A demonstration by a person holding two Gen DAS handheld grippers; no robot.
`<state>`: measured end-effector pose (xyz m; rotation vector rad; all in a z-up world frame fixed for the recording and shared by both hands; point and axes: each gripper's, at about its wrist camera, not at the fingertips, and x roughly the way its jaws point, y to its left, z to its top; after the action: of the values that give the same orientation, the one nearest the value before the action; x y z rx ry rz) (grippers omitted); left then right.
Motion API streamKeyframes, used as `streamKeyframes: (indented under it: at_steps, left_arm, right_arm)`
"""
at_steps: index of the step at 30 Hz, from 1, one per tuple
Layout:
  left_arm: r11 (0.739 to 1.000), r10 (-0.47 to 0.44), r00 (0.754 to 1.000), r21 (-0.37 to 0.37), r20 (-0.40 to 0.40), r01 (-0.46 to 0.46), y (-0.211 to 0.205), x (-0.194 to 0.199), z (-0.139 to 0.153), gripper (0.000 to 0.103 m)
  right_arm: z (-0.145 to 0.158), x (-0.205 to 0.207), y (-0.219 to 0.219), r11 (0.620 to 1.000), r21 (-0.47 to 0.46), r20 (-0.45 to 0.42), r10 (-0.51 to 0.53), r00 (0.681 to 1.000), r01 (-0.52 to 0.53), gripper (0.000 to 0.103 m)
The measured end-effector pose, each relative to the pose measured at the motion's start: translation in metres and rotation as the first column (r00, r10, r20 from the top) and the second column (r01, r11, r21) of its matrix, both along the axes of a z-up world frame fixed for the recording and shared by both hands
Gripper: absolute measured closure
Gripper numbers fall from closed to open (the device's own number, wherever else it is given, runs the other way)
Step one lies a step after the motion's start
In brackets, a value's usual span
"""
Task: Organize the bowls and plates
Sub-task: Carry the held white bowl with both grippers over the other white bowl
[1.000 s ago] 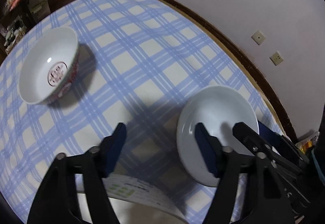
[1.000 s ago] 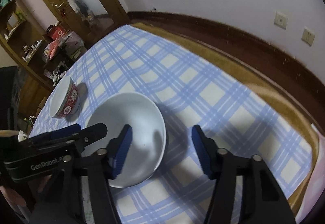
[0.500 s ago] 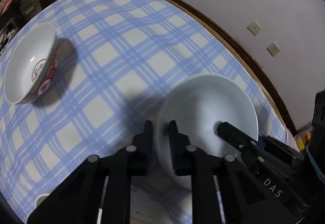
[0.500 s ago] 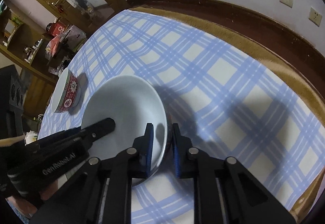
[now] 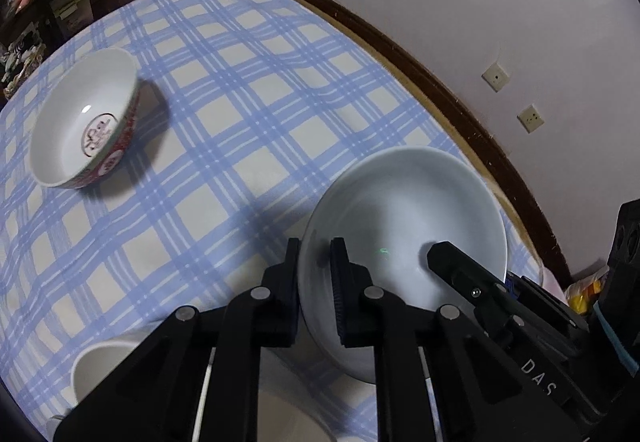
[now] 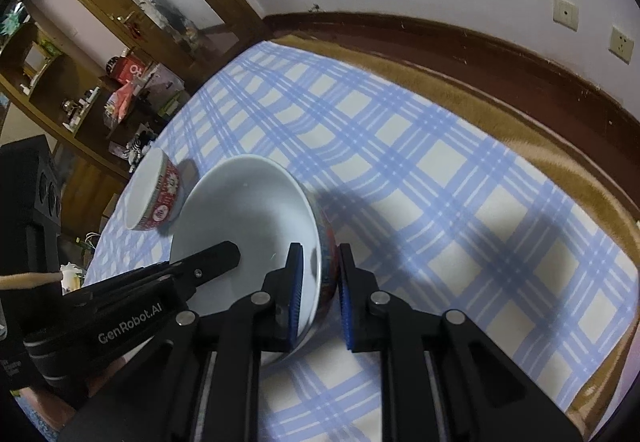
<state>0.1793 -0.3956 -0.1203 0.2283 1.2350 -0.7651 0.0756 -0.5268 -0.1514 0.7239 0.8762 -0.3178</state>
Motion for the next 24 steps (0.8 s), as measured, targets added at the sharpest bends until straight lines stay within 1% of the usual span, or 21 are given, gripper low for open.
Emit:
streamKeyframes:
  at_steps: [6, 17, 20, 24]
  left_arm:
    - [0.999, 0.033, 0.999, -0.010, 0.038, -0.032, 0.019, -0.005, 0.024, 0.089]
    - [0.993, 0.119, 0.992, -0.019, 0.044, -0.118, 0.077, -0.016, 0.060, 0.088]
    - [0.990, 0.137, 0.990, -0.029, 0.042, -0.136, 0.092, -0.021, 0.065, 0.088]
    - [0.987, 0.156, 0.987, -0.033, 0.038, -0.155, 0.110, -0.029, 0.065, 0.087]
  right_arm:
    - [0.019, -0.002, 0.014, 1.000, -0.018, 0.036, 0.024, 0.999, -0.023, 0.085]
    - [0.055, -0.008, 0.061, 0.995, -0.048, 0.099, 0.096, 0.990, -0.092, 0.085]
    - [0.061, -0.012, 0.074, 0.993, -0.052, 0.108, 0.113, 0.988, -0.108, 0.085]
    - [0.064, -0.015, 0.090, 0.989, -0.061, 0.102, 0.137, 0.985, -0.131, 0.085]
